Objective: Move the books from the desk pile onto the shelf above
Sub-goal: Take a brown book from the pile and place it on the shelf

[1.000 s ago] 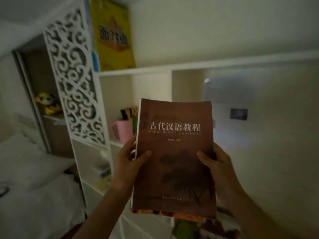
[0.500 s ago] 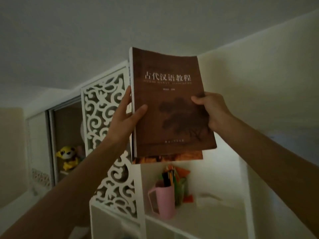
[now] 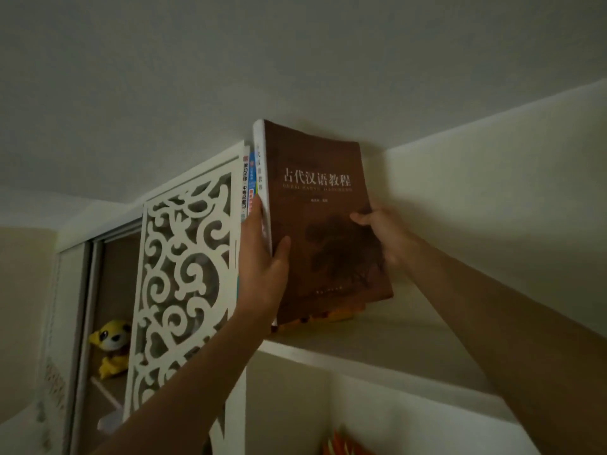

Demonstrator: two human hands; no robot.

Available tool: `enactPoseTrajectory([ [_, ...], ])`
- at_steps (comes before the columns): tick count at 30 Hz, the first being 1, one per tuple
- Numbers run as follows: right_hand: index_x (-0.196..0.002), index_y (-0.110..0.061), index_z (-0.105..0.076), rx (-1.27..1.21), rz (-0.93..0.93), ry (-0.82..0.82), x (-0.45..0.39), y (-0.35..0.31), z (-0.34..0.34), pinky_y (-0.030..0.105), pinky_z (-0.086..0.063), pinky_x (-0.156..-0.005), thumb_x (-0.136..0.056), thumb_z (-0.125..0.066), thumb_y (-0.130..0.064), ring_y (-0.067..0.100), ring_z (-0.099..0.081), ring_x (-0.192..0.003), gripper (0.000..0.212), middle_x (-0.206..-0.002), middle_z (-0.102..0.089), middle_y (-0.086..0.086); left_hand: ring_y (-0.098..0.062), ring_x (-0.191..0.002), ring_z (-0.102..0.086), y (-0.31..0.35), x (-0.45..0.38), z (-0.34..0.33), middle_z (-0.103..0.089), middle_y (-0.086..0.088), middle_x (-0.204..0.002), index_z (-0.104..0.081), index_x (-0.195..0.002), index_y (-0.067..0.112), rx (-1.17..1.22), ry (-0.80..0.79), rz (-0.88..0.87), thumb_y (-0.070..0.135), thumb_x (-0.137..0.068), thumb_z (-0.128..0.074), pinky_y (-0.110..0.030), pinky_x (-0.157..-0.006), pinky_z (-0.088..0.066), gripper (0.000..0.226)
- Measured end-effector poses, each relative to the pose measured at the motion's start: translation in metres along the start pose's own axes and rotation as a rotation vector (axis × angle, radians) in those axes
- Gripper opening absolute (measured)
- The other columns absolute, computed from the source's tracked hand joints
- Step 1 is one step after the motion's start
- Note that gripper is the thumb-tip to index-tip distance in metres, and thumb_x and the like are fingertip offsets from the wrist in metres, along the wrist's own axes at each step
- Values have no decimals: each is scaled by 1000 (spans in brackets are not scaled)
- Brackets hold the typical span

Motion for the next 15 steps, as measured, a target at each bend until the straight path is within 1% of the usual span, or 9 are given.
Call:
enactPoseTrajectory([
  [3, -123, -7, -53, 106, -87, -22, -13, 33, 2, 29, -39, -89, -93, -51, -4, 21, -53, -110, 30, -126, -57, 7, -12, -140, -17, -11, 9, -11, -20, 5, -152, -9, -147, 31, -197, -5, -60, 11, -92, -52, -43, -114, -22, 73],
  [5, -130, -8, -49, 182, -138, -54, -17, 49, 0, 28, -36, -92, -94, -51, -7, 20, -48, -118, 36, -130, -53, 4, -12, -141, -10, -15, 13, -16, -12, 1, -153, -7, -149, 25, -290, -7, -89, 7, -92, -52, -36, -115, -15, 75],
  [7, -130, -9, -48, 310, -165, -80, -13, 53, -5, 29, -38, -97, -90, -61, -18, 19, -49, -116, 43, -130, -53, 0, -14, -143, -2, -17, 16, -20, -1, -3, -155, 0, -149, 22, -409, -24, -127, 3, -92, -50, -33, -114, -9, 78],
  [9, -138, -10, -41, 525, -143, -57, -13, 52, -7, 37, -39, -104, -75, -77, -34, 25, -50, -121, 76, -138, -49, 9, -20, -144, 1, -12, 23, -20, 1, -8, -156, -1, -149, 20, -649, -48, -270, 6, -91, -52, -41, -116, -6, 79],
  [11, -149, -11, -10, 827, -72, 74, -1, 35, -3, 42, -29, -112, -70, -80, -43, 35, -31, -135, 110, -151, -23, 17, -19, -144, -6, -17, 29, -10, -12, -5, -156, -12, -149, 20, -817, -99, -345, 23, -92, -55, -42, -117, -6, 72],
  [12, -150, -14, 3, 939, -6, 138, 9, 21, -3, 44, -26, -112, -70, -79, -44, 39, -22, -138, 118, -153, -12, 18, -14, -143, -6, -22, 30, -3, -17, 0, -156, -16, -148, 21, -848, -147, -342, 31, -92, -53, -38, -117, -4, 68],
  [13, -149, -19, 7, 984, 68, 129, 16, 10, -8, 45, -27, -110, -71, -80, -41, 40, -21, -137, 119, -153, -8, 18, -9, -142, -4, -27, 32, 3, -17, 5, -155, -17, -148, 24, -848, -202, -354, 35, -93, -51, -33, -115, -2, 66],
  [14, -149, -24, 4, 947, 98, 32, 20, 8, -18, 45, -32, -107, -71, -81, -36, 39, -26, -136, 116, -153, -11, 15, -6, -140, 0, -31, 34, 6, -12, 9, -155, -14, -146, 27, -844, -261, -379, 37, -92, -50, -32, -115, -2, 66],
  [15, -149, -30, 0, 858, 60, -141, 27, 15, -34, 46, -38, -103, -72, -81, -28, 35, -31, -134, 112, -154, -15, 10, -5, -139, 4, -34, 37, 7, -5, 13, -153, -9, -144, 29, -835, -318, -396, 37, -91, -51, -33, -115, -3, 67],
])
Point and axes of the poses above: each hand's wrist, its own x-axis away from the middle knuckle, its own z-axis out of the back of the hand, y = z × x, the point moved 10 cm from there along -x, towards the middle knuckle
